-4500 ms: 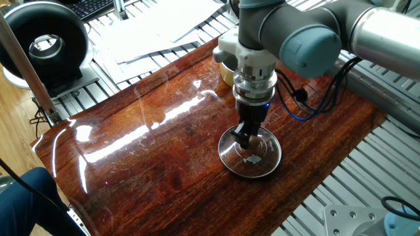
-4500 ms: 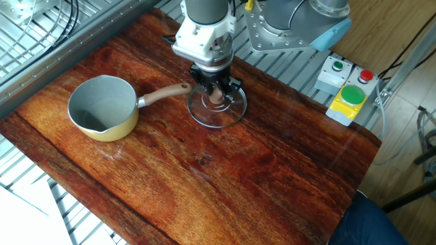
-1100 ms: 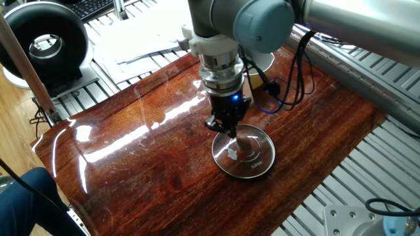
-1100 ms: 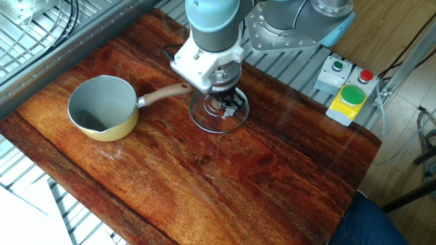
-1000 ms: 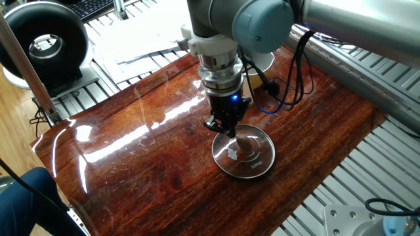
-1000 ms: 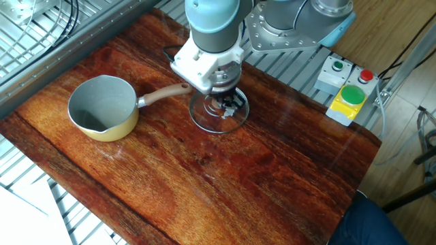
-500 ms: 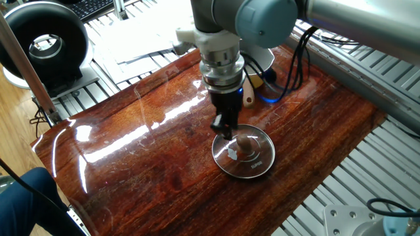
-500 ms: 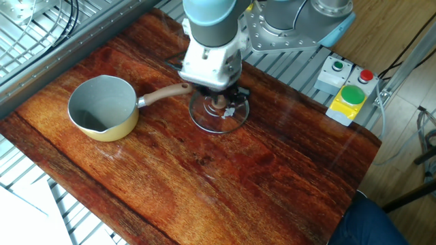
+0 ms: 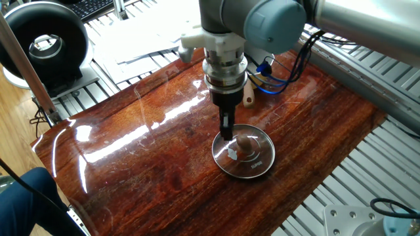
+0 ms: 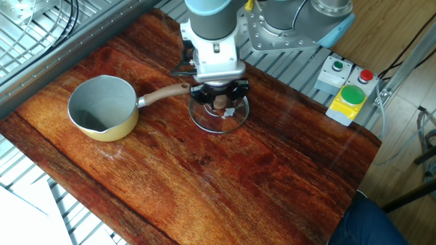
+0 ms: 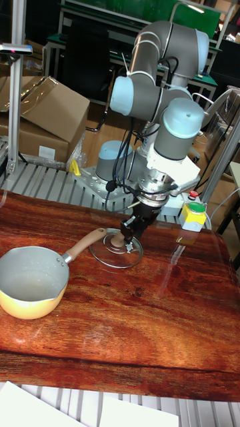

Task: Cover the pot with the lid

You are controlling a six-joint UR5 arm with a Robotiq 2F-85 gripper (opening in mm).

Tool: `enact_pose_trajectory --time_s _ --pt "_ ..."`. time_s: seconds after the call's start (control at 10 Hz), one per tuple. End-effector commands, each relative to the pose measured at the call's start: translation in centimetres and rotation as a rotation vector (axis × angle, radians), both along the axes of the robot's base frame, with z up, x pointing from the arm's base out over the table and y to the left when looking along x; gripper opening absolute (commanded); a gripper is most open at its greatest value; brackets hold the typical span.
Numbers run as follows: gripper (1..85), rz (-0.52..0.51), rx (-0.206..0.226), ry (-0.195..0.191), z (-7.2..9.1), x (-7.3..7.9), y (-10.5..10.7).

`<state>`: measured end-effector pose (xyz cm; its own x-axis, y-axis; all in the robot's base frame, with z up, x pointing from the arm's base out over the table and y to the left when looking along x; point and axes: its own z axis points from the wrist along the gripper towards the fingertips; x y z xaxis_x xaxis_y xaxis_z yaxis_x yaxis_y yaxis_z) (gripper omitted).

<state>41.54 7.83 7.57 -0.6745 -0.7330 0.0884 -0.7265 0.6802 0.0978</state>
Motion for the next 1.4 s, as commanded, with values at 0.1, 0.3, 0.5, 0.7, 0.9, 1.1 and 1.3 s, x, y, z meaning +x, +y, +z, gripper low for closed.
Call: enact_pose_trajectory --time_s 0.1,0.3,0.5,0.7,0.9,1.1,1.3 --pt "40.0 0.197 -0.022 -0.028 -1.0 -0.9 -1.7" --pt "51.0 0.287 -0.023 -0.026 -0.9 -1.7 -2.2" --pt "52.3 0.316 -0.001 -0.026 -1.1 -2.1 -2.1" --pt "54.0 0.333 0.009 -0.023 -1.5 -2.5 -2.3" --pt "55.0 0.346 0.016 -0.025 -1.9 -2.7 -2.4" --pt "54.3 0.351 0.005 -0.032 -2.1 -2.6 -2.8" --pt "50.0 0.341 -0.002 -0.049 -2.3 -2.1 -2.8"
